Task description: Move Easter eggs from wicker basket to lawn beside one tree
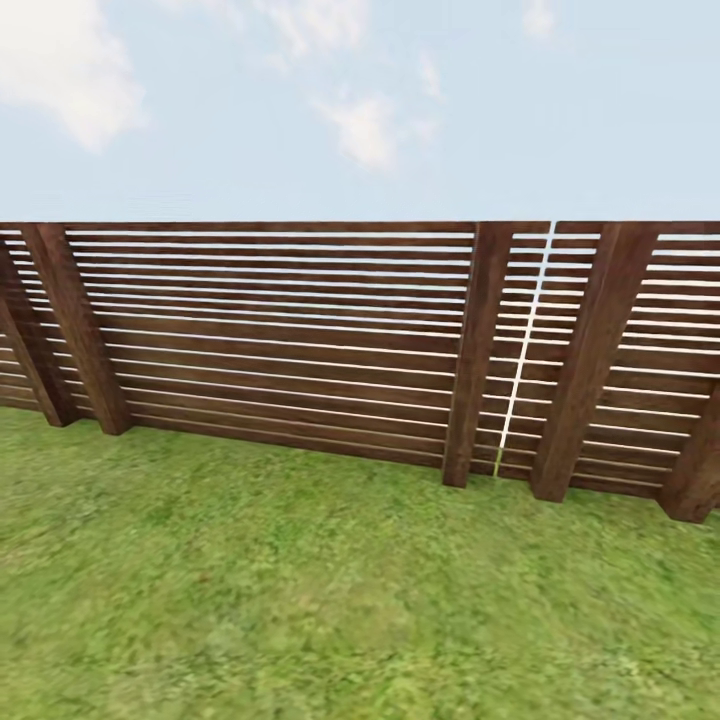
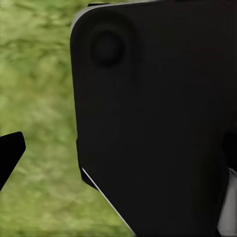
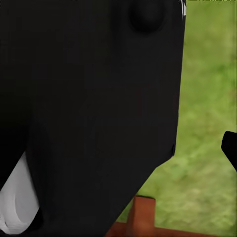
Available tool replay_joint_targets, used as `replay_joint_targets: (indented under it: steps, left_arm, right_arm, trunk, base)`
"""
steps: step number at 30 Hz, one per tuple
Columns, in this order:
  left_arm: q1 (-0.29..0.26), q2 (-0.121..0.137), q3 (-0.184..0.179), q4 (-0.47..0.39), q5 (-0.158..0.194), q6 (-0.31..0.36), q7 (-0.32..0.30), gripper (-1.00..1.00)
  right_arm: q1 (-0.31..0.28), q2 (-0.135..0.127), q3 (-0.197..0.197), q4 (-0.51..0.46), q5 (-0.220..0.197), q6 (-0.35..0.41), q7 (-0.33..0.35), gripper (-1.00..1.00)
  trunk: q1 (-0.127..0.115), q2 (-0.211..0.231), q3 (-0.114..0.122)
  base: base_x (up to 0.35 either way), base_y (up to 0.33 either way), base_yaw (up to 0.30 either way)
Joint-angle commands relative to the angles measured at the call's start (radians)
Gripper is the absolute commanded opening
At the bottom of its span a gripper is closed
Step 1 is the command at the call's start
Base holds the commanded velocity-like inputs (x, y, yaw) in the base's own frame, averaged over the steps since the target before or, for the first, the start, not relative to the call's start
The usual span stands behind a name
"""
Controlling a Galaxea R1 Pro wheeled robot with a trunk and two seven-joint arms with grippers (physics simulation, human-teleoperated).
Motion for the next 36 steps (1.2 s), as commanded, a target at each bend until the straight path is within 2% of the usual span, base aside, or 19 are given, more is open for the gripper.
replay_joint_targets:
  steps: [1,9,15,18,21,24,28,30,33,36]
  left_arm:
    - [0.001,0.000,-0.001,-0.001,-0.002,-0.002,0.001,1.00]
    - [0.000,0.002,0.005,-0.011,-0.001,0.000,0.001,1.00]
    - [-0.014,0.004,0.010,-0.093,0.000,0.018,0.016,1.00]
    - [-0.055,0.005,0.012,-0.111,0.003,0.046,0.062,1.00]
    - [-0.101,0.008,0.014,-0.116,0.006,0.084,0.106,1.00]
    - [-0.163,0.013,0.015,-0.117,0.007,0.119,0.131,1.00]
    - [-0.246,0.019,0.016,-0.118,0.009,0.151,0.141,1.00]
    - [-0.289,0.032,0.018,-0.121,0.011,0.159,0.143,1.00]
    - [-0.341,0.054,0.035,-0.123,0.012,0.164,0.144,1.00]
    - [-0.392,0.063,0.084,-0.124,0.015,0.167,0.145,1.00]
  right_arm:
    - [-0.001,0.000,-0.003,0.001,-0.001,-0.006,-0.001,1.00]
    - [-0.004,0.002,0.000,0.001,0.001,0.002,-0.002,1.00]
    - [-0.011,0.014,-0.008,0.001,-0.007,0.010,-0.002,1.00]
    - [-0.053,0.010,-0.009,-0.019,-0.014,0.036,-0.002,1.00]
    - [-0.097,0.006,-0.009,-0.035,-0.016,0.102,-0.003,1.00]
    - [-0.142,0.010,-0.009,-0.093,-0.015,0.159,-0.011,1.00]
    - [-0.171,0.018,-0.012,-0.194,-0.021,0.173,-0.087,1.00]
    - [-0.195,0.020,-0.019,-0.248,-0.049,0.172,-0.137,1.00]
    - [-0.246,0.019,-0.032,-0.277,-0.136,0.175,-0.169,1.00]
    - [-0.295,0.020,-0.038,-0.287,-0.247,0.174,-0.182,1.00]
  trunk:
    - [-0.004,0.007,0.003]
    - [-0.035,0.063,0.028]
    - [-0.058,0.105,0.047]
    - [-0.069,0.126,0.056]
    - [-0.081,0.147,0.065]
    - [-0.092,0.168,0.075]
    - [-0.107,0.196,0.087]
    - [-0.115,0.210,0.094]
    - [-0.127,0.231,0.103]
    - [-0.138,0.252,0.112]
  base:
    - [0.000,0.000,0.000]
    - [0.000,0.000,0.000]
    - [0.000,0.000,0.000]
    - [0.000,0.000,0.000]
    - [0.000,0.000,0.000]
    - [0.000,0.000,0.000]
    - [0.000,0.000,0.000]
    - [0.000,0.000,0.000]
    - [0.000,0.000,0.000]
    - [0.000,0.000,0.000]
